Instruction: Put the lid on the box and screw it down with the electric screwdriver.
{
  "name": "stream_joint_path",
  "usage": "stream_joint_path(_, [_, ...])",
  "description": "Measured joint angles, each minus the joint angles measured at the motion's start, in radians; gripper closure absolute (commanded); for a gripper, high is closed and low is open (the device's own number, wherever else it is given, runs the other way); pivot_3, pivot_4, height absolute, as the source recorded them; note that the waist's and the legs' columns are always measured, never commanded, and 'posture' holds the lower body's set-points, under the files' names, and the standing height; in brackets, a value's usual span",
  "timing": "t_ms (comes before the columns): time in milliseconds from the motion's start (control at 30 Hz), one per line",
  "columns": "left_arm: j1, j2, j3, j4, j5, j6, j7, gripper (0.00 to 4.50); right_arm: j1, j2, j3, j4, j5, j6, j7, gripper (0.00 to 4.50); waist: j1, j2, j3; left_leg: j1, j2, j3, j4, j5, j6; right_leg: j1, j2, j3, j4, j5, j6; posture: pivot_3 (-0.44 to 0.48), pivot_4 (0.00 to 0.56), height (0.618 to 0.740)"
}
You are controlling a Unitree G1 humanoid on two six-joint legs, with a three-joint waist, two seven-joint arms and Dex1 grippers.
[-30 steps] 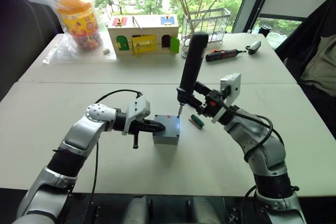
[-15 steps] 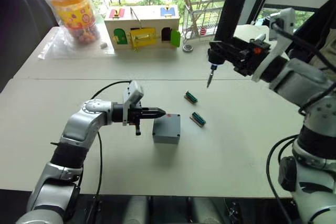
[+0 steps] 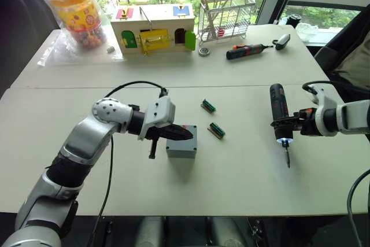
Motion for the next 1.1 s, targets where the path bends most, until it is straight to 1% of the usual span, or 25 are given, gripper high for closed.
stream_joint_path(300, [0.032, 0.019, 0.011, 0.017, 0.001, 0.003, 0.033, 4.50, -0.005, 0.012, 0.048, 0.037, -0.032, 0.000, -0.011, 2.67, 0.005, -0.001, 0.001, -0.001, 0.000, 0.000, 0.001, 0.000, 0.000, 0.000, -0.001, 0.000, 0.000, 0.000, 0.000, 0.000, 0.150, 0.736])
stream_joint_path(367, [0.032, 0.025, 0.018, 0.034, 0.001, 0.003, 0.038, 4.50, -0.008, 0.019, 0.047, 0.037, -0.048, 0.000, -0.006, 1.63, 0.004, -0.001, 0.001, -0.001, 0.000, 0.000, 0.001, 0.000, 0.000, 0.000, -0.001, 0.000, 0.000, 0.000, 0.000, 0.000, 0.150, 0.736])
stream_joint_path(400, [0.032, 0.027, 0.024, 0.048, 0.001, 0.002, 0.040, 4.50, -0.010, 0.021, 0.045, 0.036, -0.053, 0.000, 0.000, 1.32, 0.004, -0.001, 0.001, -0.001, 0.000, 0.000, 0.001, 0.000, 0.000, 0.000, -0.001, 0.000, 0.000, 0.000, 0.000, 0.000, 0.150, 0.736])
stream_joint_path(500, [0.032, 0.034, 0.037, 0.084, 0.001, 0.001, 0.044, 4.50, -0.010, 0.025, 0.033, 0.020, -0.070, 0.000, 0.015, 0.06, 0.004, -0.001, 0.001, -0.001, 0.000, 0.000, 0.001, 0.000, 0.000, 0.000, -0.001, 0.000, 0.000, 0.000, 0.000, 0.000, 0.150, 0.736])
stream_joint_path(600, [0.032, 0.042, 0.066, 0.124, 0.000, 0.000, 0.055, 4.50, -0.010, 0.029, 0.024, -0.004, -0.102, -0.002, 0.020, 0.02, 0.005, -0.001, 0.001, -0.001, -0.001, 0.000, 0.002, 0.000, 0.000, 0.000, -0.001, 0.000, 0.000, 0.000, 0.000, 0.000, 0.150, 0.736])
stream_joint_path(667, [0.032, 0.046, 0.088, 0.157, 0.001, -0.001, 0.066, 4.50, -0.003, 0.027, 0.026, -0.039, -0.152, -0.045, 0.037, 0.02, 0.004, -0.001, 0.001, -0.001, -0.001, 0.000, 0.002, 0.000, 0.000, 0.000, -0.001, 0.000, 0.000, 0.000, 0.000, 0.000, 0.150, 0.736])
stream_joint_path(800, [0.034, 0.048, 0.160, 0.208, -0.009, 0.008, 0.112, 4.50, 0.028, -0.009, 0.042, -0.159, -0.256, -0.335, 0.218, 0.02, 0.002, -0.001, 0.001, -0.001, 0.000, 0.000, 0.001, 0.000, 0.000, -0.001, 0.000, -0.001, 0.001, 0.000, 0.000, 0.000, 0.150, 0.736])
stream_joint_path(833, [0.039, 0.050, 0.179, 0.207, -0.016, 0.019, 0.121, 4.50, 0.050, -0.010, 0.025, -0.219, -0.263, -0.412, 0.283, 0.02, 0.000, -0.001, 0.001, -0.001, 0.000, 0.000, 0.001, 0.000, 0.000, -0.001, 0.000, -0.001, 0.001, 0.000, 0.001, 0.000, 0.150, 0.736])
stream_joint_path(900, [0.059, 0.062, 0.187, 0.205, -0.021, 0.027, 0.124, 4.50, 0.092, 0.004, 0.000, -0.331, -0.257, -0.500, 0.366, 0.02, -0.001, -0.001, 0.001, 0.000, 0.001, 0.000, 0.001, 0.000, 0.000, -0.001, 0.001, -0.001, 0.001, 0.000, 0.001, 0.000, 0.150, 0.736])
stream_joint_path(967, [0.102, 0.075, 0.183, 0.204, -0.018, 0.030, 0.124, 4.50, 0.180, 0.033, -0.006, -0.497, -0.265, -0.614, 0.435, 0.02, 0.000, -0.001, 0.001, 0.000, 0.002, -0.001, 0.001, 0.000, 0.000, -0.001, 0.002, -0.001, 0.001, 0.000, 0.000, 0.000, 0.150, 0.736])
stream_joint_path(1000, [0.120, 0.078, 0.181, 0.205, -0.016, 0.035, 0.124, 4.50, 0.217, 0.052, 0.010, -0.554, -0.275, -0.658, 0.457, 0.02, 0.001, -0.002, 0.001, 0.000, 0.002, -0.002, 0.001, 0.000, 0.000, -0.001, 0.002, -0.001, 0.002, 0.000, 0.000, 0.000, 0.150, 0.736])
stream_joint_path(1033, [0.134, 0.078, 0.172, 0.202, -0.012, 0.044, 0.126, 4.50, 0.286, 0.073, 0.050, -0.637, -0.319, -0.739, 0.477, 0.02, 0.004, -0.002, 0.001, -0.001, 0.002, -0.002, 0.002, 0.000, -0.001, 0.000, 0.002, -0.001, 0.002, 0.000, 0.000, 0.000, 0.150, 0.736])
stream_joint_path(1100, [0.150, 0.081, 0.166, 0.198, -0.004, 0.047, 0.129, 4.50, 0.354, 0.109, 0.114, -0.711, -0.359, -0.806, 0.495, 0.02, 0.008, -0.003, 0.002, -0.001, 0.001, -0.003, 0.003, 0.001, -0.002, 0.000, 0.001, -0.002, 0.003, 0.000, 0.000, 0.000, 0.150, 0.736])
